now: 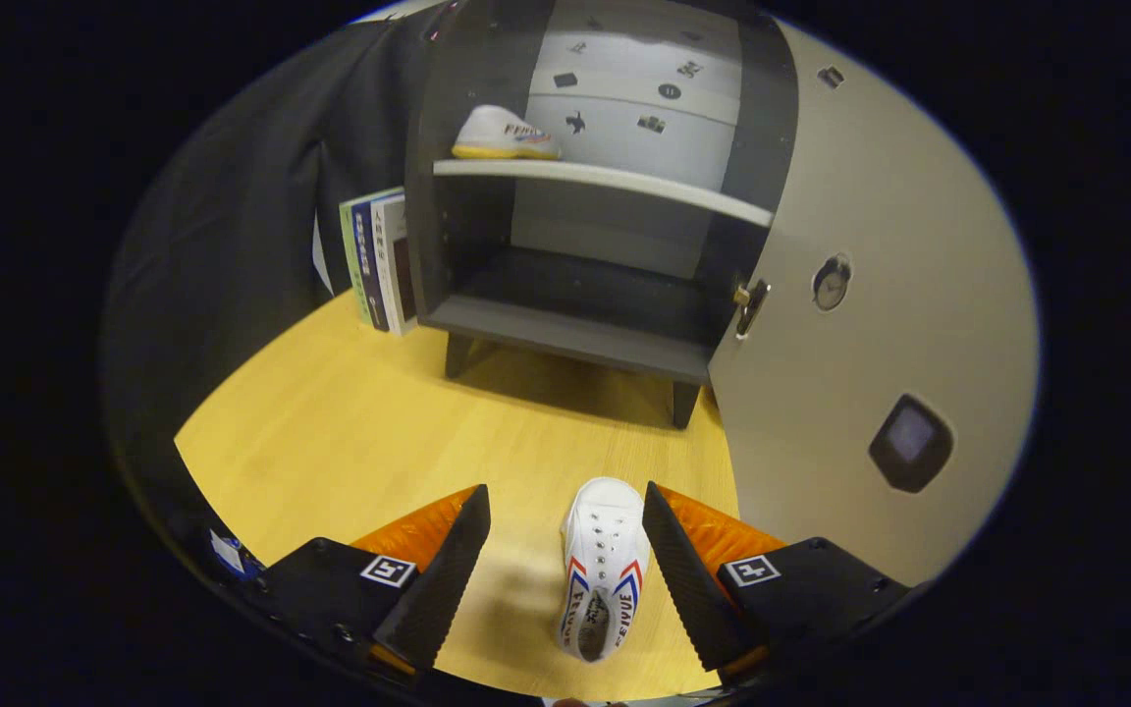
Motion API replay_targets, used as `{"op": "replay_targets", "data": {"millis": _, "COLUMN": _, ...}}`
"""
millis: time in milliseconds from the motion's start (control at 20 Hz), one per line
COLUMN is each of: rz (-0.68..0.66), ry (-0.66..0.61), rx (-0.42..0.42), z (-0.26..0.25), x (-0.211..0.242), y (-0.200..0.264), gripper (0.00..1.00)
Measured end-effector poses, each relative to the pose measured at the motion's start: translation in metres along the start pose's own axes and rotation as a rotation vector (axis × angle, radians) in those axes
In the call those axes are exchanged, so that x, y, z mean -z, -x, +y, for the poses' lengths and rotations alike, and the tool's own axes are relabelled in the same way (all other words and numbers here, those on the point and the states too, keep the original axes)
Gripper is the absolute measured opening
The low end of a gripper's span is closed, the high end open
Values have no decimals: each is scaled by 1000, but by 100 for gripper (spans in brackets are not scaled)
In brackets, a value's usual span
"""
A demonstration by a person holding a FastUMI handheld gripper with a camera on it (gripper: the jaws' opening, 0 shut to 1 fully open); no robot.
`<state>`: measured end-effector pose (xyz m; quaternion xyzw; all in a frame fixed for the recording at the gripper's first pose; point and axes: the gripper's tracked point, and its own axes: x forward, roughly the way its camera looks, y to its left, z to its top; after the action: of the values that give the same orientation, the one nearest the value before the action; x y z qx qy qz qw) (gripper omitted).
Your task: Open the shoe cabinet door, grab the shoes and put them into the shoe cabinet, then close the shoe cabinet door.
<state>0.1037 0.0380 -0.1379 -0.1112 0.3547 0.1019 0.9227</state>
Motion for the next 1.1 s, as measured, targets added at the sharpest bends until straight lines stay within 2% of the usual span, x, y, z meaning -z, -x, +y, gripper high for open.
{"op": "replay_targets", "data": {"millis": 250, "rz": 164, "ry": 34, "rx": -5, "z": -6, "x": 41, "y": -12, "gripper": 96}}
{"op": "replay_targets", "data": {"millis": 400, "rz": 242, "ry": -6, "rx": -19, "z": 1, "x": 57, "y": -10, "gripper": 96}}
{"op": "replay_targets", "data": {"millis": 650, "rz": 298, "ry": -12, "rx": 13, "z": -5, "x": 69, "y": -17, "gripper": 96}}
{"op": "replay_targets", "data": {"millis": 900, "rz": 323, "ry": 48, "rx": 71, "z": -14, "x": 75, "y": -22, "gripper": 60}}
{"op": "replay_targets", "data": {"millis": 1000, "rz": 327, "ry": 72, "rx": 57, "z": -11, "x": 75, "y": -21, "gripper": 52}}
{"op": "replay_targets", "data": {"millis": 1050, "rz": 324, "ry": 67, "rx": 69, "z": -11, "x": 78, "y": -26, "gripper": 52}}
{"op": "replay_targets", "data": {"millis": 1100, "rz": 327, "ry": 84, "rx": 68, "z": -12, "x": 75, "y": -22, "gripper": 29}}
